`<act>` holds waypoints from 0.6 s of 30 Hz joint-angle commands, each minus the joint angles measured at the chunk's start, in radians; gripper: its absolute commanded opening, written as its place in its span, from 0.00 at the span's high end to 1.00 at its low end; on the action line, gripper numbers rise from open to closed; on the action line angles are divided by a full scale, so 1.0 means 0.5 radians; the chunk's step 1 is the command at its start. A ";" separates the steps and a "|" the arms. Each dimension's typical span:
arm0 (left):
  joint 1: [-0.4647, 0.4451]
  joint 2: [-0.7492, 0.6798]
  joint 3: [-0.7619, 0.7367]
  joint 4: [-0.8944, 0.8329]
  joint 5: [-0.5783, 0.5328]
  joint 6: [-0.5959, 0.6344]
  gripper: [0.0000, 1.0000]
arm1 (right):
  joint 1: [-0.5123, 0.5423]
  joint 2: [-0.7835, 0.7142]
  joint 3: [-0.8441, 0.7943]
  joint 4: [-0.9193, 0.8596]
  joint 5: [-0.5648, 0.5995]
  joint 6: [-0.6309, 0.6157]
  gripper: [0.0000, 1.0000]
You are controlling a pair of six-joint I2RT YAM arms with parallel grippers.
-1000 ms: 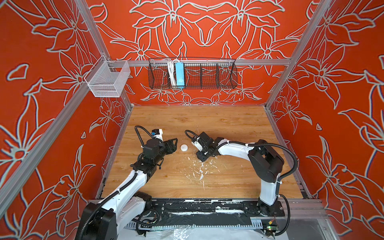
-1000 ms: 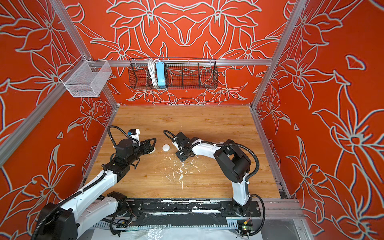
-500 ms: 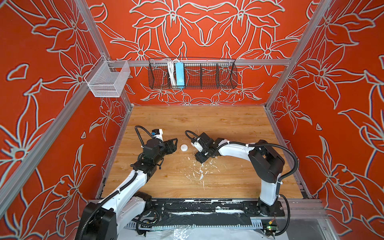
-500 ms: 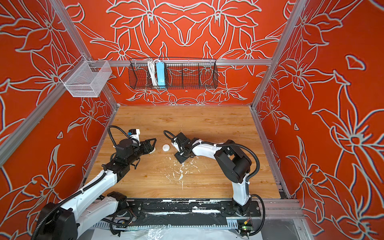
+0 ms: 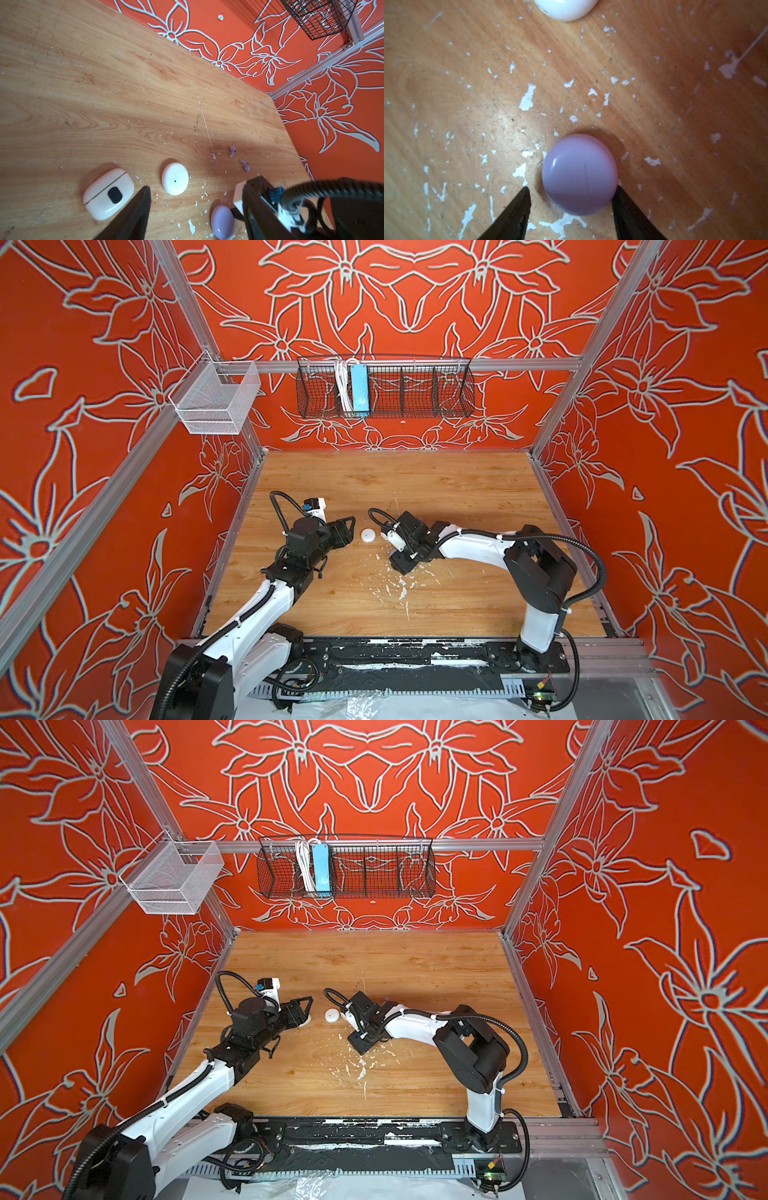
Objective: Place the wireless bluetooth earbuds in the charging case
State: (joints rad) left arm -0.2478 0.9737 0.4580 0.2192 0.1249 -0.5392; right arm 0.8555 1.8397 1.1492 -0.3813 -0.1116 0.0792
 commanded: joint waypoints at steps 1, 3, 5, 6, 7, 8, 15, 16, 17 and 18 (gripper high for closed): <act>0.002 0.010 0.004 0.022 -0.010 -0.007 0.31 | 0.022 -0.039 -0.025 -0.042 0.059 0.041 0.36; 0.002 0.010 0.004 0.028 -0.004 -0.008 0.31 | 0.022 -0.023 -0.013 -0.055 0.116 0.053 0.36; 0.003 0.010 0.008 0.019 -0.009 -0.004 0.31 | 0.026 -0.007 -0.010 -0.037 0.147 0.051 0.35; 0.002 0.010 0.005 0.018 -0.012 -0.004 0.31 | 0.027 0.004 -0.007 -0.037 0.162 0.046 0.35; 0.002 0.010 0.004 0.022 -0.014 -0.007 0.30 | 0.029 0.013 -0.001 -0.039 0.180 0.043 0.35; 0.002 0.010 0.004 0.028 -0.011 -0.006 0.31 | 0.030 0.023 0.005 -0.038 0.205 0.040 0.35; 0.002 0.010 0.007 0.025 -0.005 -0.004 0.30 | 0.033 0.068 0.024 -0.014 0.202 0.029 0.34; 0.002 0.010 0.007 0.023 -0.006 -0.004 0.30 | 0.035 0.070 0.027 -0.008 0.185 0.023 0.33; 0.002 0.010 0.008 0.022 -0.008 -0.003 0.31 | 0.042 0.072 0.023 -0.001 0.169 0.018 0.33; 0.002 0.010 0.008 0.021 -0.011 -0.003 0.30 | 0.044 0.070 0.024 0.007 0.154 0.017 0.32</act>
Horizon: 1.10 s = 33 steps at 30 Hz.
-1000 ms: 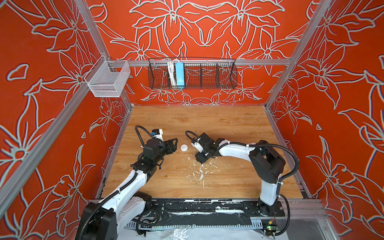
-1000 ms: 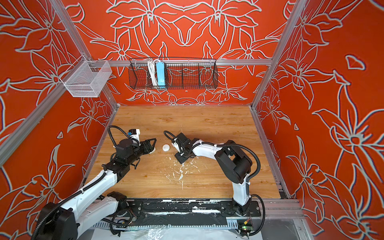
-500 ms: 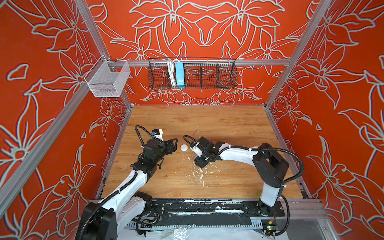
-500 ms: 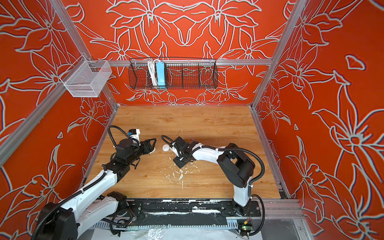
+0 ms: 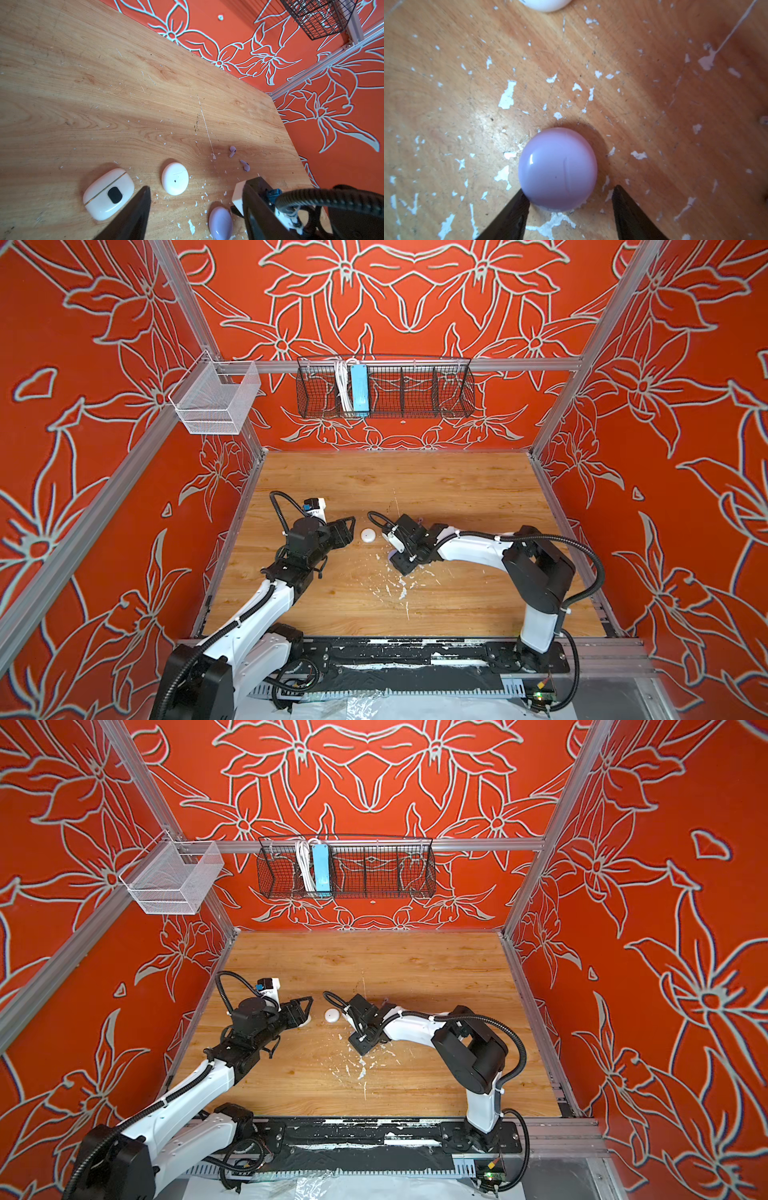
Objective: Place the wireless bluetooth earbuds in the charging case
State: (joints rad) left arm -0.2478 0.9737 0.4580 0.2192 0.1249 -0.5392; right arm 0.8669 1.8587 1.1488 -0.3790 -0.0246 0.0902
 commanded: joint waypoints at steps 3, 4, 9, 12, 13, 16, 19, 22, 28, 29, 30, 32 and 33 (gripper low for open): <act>0.002 0.010 0.007 0.025 -0.009 -0.002 0.30 | 0.029 0.025 0.018 0.036 -0.049 0.003 0.31; 0.002 0.010 0.007 0.022 -0.008 -0.002 0.30 | 0.027 0.023 0.022 0.044 -0.049 0.005 0.30; 0.002 0.010 0.007 0.023 -0.007 -0.008 0.30 | 0.027 0.065 0.063 0.036 -0.023 -0.009 0.30; 0.002 0.010 0.008 0.020 -0.008 -0.006 0.30 | 0.027 0.079 0.083 0.028 0.008 -0.027 0.31; 0.002 0.010 0.008 0.022 -0.006 -0.006 0.30 | 0.028 0.079 0.080 0.029 0.020 -0.030 0.32; 0.003 0.010 0.007 0.024 -0.008 -0.007 0.30 | 0.027 0.084 0.080 0.040 0.017 -0.035 0.34; 0.002 0.010 0.007 0.025 -0.008 -0.007 0.30 | 0.028 0.102 0.087 0.049 0.006 -0.036 0.34; 0.002 0.010 0.008 0.025 -0.005 -0.007 0.30 | 0.027 0.124 0.095 0.049 0.003 -0.039 0.35; 0.002 0.010 0.007 0.025 0.001 -0.009 0.30 | 0.028 0.149 0.117 0.046 -0.009 -0.045 0.37; 0.002 0.010 0.006 0.028 0.000 -0.012 0.30 | 0.029 0.150 0.117 0.045 -0.008 -0.044 0.39; 0.002 0.010 0.006 0.025 0.002 -0.011 0.30 | 0.027 0.149 0.117 0.045 -0.009 -0.045 0.41; 0.002 0.010 0.007 0.021 -0.005 -0.013 0.30 | 0.027 0.145 0.108 0.046 -0.002 -0.042 0.46; 0.002 0.010 0.007 0.022 -0.003 -0.017 0.30 | 0.027 0.140 0.105 0.046 -0.002 -0.039 0.48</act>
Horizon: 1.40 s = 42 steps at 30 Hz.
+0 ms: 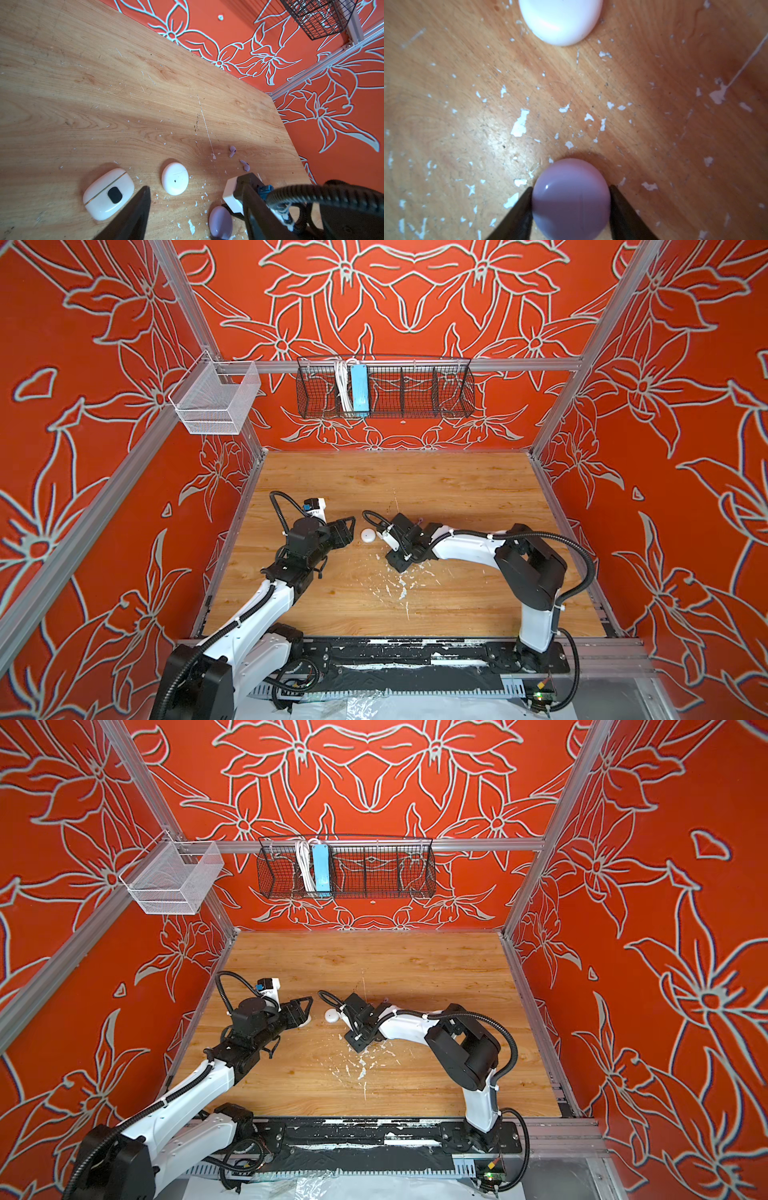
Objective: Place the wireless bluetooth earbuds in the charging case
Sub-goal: 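Lift the lilac case and carry it toward the left gripper, then close the left gripper on the lilac case while the right gripper opens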
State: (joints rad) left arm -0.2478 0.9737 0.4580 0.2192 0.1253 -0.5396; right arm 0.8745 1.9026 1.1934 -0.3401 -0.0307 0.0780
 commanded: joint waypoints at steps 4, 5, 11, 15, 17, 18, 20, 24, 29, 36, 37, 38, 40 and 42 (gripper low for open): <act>0.002 0.010 0.008 0.029 0.015 -0.031 0.31 | 0.013 -0.013 -0.050 0.015 0.052 0.006 0.52; 0.002 0.010 0.005 0.040 0.029 -0.033 0.32 | 0.012 -0.042 -0.071 0.039 0.064 0.012 0.53; 0.002 0.058 -0.071 0.369 0.388 -0.012 0.31 | 0.015 -0.404 -0.261 0.260 0.179 -0.028 0.62; -0.001 -0.041 -0.158 0.707 0.680 -0.050 0.29 | 0.116 -0.878 -0.609 0.684 0.397 -0.164 0.65; -0.009 -0.054 -0.136 0.762 0.845 -0.053 0.28 | 0.238 -1.118 -0.804 0.922 0.612 -0.332 0.65; -0.016 -0.056 -0.123 0.791 0.932 -0.051 0.28 | 0.293 -1.236 -0.902 1.047 0.691 -0.427 0.66; -0.051 -0.061 -0.142 0.920 1.044 -0.049 0.28 | 0.352 -1.441 -1.058 1.232 0.722 -0.563 0.67; -0.172 -0.055 -0.183 1.177 1.212 -0.018 0.26 | 0.380 -1.744 -1.217 1.361 0.759 -0.702 0.67; -0.373 -0.082 -0.027 0.878 1.317 0.255 0.30 | 0.422 -1.918 -1.290 1.411 0.790 -0.796 0.69; -0.503 -0.072 0.110 0.620 1.375 0.459 0.33 | 0.467 -2.053 -1.396 1.535 0.841 -0.872 0.70; -0.517 -0.060 0.129 0.592 1.388 0.479 0.33 | 0.476 -2.057 -1.406 1.556 0.859 -0.878 0.71; -0.537 -0.044 0.159 0.538 1.391 0.509 0.34 | 0.486 -2.058 -1.424 1.592 0.873 -0.893 0.71; -0.575 -0.014 0.235 0.399 1.379 0.581 0.38 | 0.502 -2.062 -1.457 1.653 0.889 -0.912 0.71; -0.609 0.011 0.292 0.298 1.318 0.615 0.40 | 0.523 -2.053 -1.456 1.669 0.891 -0.929 0.71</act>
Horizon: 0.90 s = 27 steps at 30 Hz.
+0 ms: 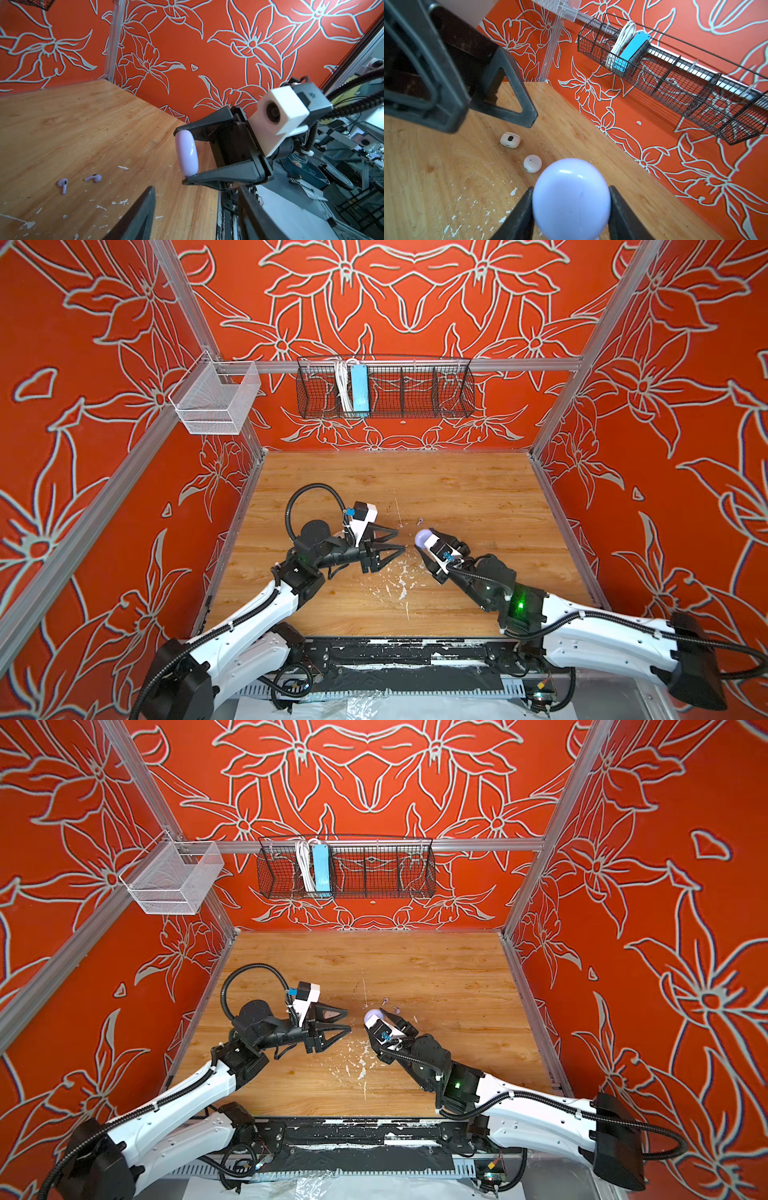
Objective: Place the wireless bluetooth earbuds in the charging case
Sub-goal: 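Close the left gripper on the lilac case while the right gripper opens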
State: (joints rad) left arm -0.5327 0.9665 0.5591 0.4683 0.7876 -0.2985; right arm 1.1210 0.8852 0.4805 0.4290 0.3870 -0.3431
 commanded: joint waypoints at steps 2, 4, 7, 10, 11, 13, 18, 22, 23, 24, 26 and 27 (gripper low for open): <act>-0.059 0.113 0.138 -0.272 -0.044 0.142 0.41 | 0.056 0.004 -0.012 0.113 0.085 -0.109 0.72; -0.079 0.159 0.196 -0.364 -0.055 0.178 0.44 | 0.079 0.029 -0.008 0.132 0.118 -0.132 0.72; -0.122 0.223 0.268 -0.464 -0.075 0.224 0.48 | 0.099 0.055 0.004 0.151 0.131 -0.149 0.72; -0.174 0.298 0.342 -0.557 -0.085 0.282 0.52 | 0.107 0.061 0.014 0.150 0.139 -0.139 0.72; -0.196 0.318 0.368 -0.603 -0.100 0.316 0.53 | 0.109 0.057 0.007 0.163 0.134 -0.136 0.72; -0.237 0.346 0.397 -0.649 -0.121 0.360 0.55 | 0.111 0.062 0.005 0.171 0.123 -0.133 0.72; -0.275 0.392 0.442 -0.703 -0.116 0.405 0.63 | 0.122 0.079 0.005 0.183 0.148 -0.162 0.72; -0.278 0.423 0.446 -0.681 -0.064 0.401 0.66 | 0.126 0.115 0.020 0.195 0.146 -0.184 0.72; -0.278 0.437 0.452 -0.684 -0.046 0.406 0.67 | 0.124 0.127 0.020 0.206 0.158 -0.188 0.72; -0.278 0.449 0.463 -0.696 -0.031 0.412 0.69 | 0.128 0.131 0.014 0.225 0.165 -0.194 0.72; -0.278 0.466 0.477 -0.712 -0.006 0.422 0.72 | 0.127 0.135 0.000 0.263 0.160 -0.194 0.72; -0.278 0.473 0.480 -0.710 0.009 0.422 0.73 | 0.130 0.135 0.003 0.263 0.147 -0.192 0.72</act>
State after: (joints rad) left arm -0.6487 1.1866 0.7803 0.1444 0.7010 -0.1173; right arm 1.1744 0.9497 0.4755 0.4610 0.4709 -0.4236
